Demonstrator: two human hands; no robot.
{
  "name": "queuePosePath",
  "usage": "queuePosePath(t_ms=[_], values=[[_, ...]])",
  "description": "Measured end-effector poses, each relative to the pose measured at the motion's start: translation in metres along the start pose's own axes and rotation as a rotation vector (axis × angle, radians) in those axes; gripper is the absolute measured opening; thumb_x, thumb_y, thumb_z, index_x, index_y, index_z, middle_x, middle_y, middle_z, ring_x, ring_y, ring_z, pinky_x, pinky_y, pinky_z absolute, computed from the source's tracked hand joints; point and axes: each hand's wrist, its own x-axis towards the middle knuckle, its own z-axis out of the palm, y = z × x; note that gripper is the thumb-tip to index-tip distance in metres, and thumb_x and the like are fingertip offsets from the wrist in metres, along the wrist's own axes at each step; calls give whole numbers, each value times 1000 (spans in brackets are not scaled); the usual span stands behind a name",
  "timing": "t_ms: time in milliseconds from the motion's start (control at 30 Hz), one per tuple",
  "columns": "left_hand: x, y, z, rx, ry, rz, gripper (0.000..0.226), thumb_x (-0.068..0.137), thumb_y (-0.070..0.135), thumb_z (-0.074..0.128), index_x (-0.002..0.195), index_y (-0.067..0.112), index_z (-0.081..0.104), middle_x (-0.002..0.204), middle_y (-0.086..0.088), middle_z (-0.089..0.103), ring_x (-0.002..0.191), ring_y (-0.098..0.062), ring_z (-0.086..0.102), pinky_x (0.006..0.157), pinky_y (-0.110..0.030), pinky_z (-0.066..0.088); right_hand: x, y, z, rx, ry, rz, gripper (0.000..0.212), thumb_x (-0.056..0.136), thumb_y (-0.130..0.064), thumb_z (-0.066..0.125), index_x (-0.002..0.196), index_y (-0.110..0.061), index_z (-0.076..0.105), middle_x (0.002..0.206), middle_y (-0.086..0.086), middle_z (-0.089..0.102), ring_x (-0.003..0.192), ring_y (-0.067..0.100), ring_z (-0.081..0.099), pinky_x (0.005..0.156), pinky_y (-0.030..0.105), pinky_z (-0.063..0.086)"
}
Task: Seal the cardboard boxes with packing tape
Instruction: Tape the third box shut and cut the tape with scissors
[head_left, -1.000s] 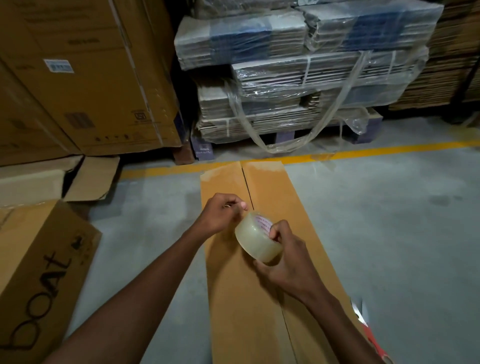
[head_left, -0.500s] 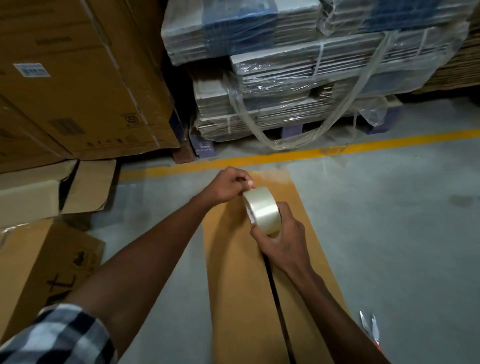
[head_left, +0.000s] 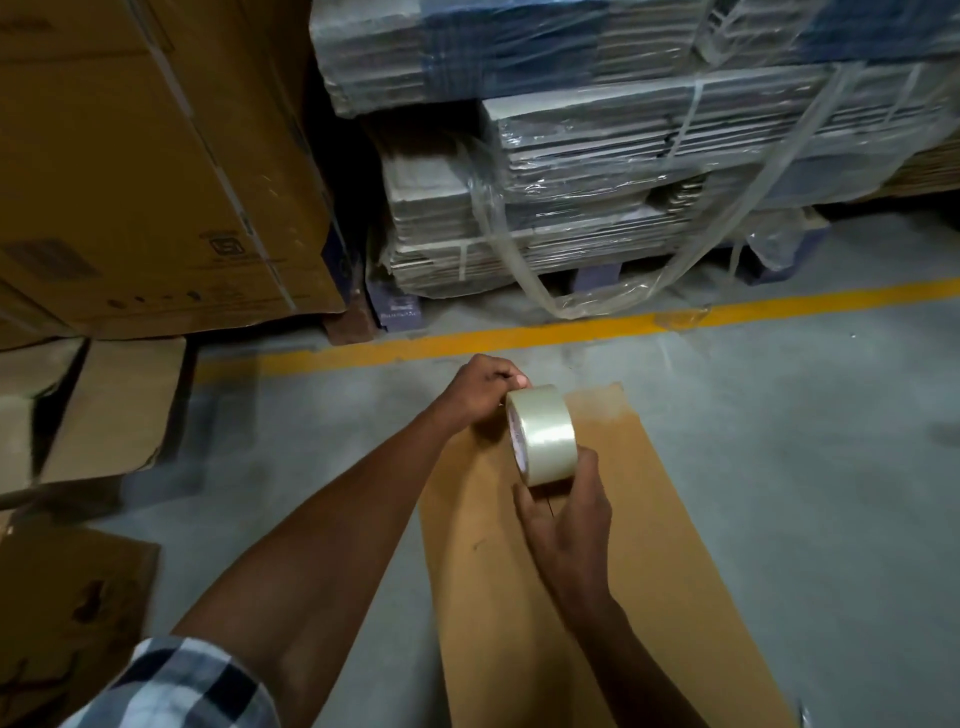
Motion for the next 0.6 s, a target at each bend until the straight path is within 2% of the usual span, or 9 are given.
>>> queuePosePath(t_ms=[100,200,267,400,500,600], values=[[11,-3,0,13,-35,-28,19,98,-1,61,92,6,77,91,-6,71,90,-20,66,85,-34,54,4,0,7,-28,40,-8,48,84,-24,81,116,-20,45,107,-2,53,93,14,54,66,10,41],[17,-7,-5,29,-31,-97,24,98,-6,54,102,-2,77,95,-10,70,85,-21,65,65,-19,52,17,-7,6,-42,41,-56,49,81,-19,79,114,-21,43,103,-3,49,90,10,52,64,11,43],[19,-10,-7,13,-21,-133,25,99,-4,53,103,-1,77,94,-11,70,79,-20,64,54,-14,49,23,-13,0,-44,29,-90,49,79,-21,77,113,-24,43,102,-4,49,91,8,52,63,13,43],[28,-13,-8,6,-81,-197,21,101,13,60,89,14,78,93,-4,72,74,-16,65,58,-22,50,15,-22,-11,-75,42,-101,49,73,-25,76,112,-26,45,98,-7,50,88,3,51,63,10,41],[33,-11,-9,53,-107,-217,25,101,17,57,85,19,76,94,0,71,72,-12,66,58,-23,47,2,-21,-20,-117,30,-88,60,70,-27,78,123,-23,49,103,-8,54,91,1,55,65,8,44],[35,-8,-8,46,-117,-254,28,98,16,55,79,18,75,96,-4,70,68,-21,69,59,-23,47,-3,-22,-31,-174,21,-70,68,69,-28,81,130,-27,50,105,-13,59,90,6,60,67,18,51]])
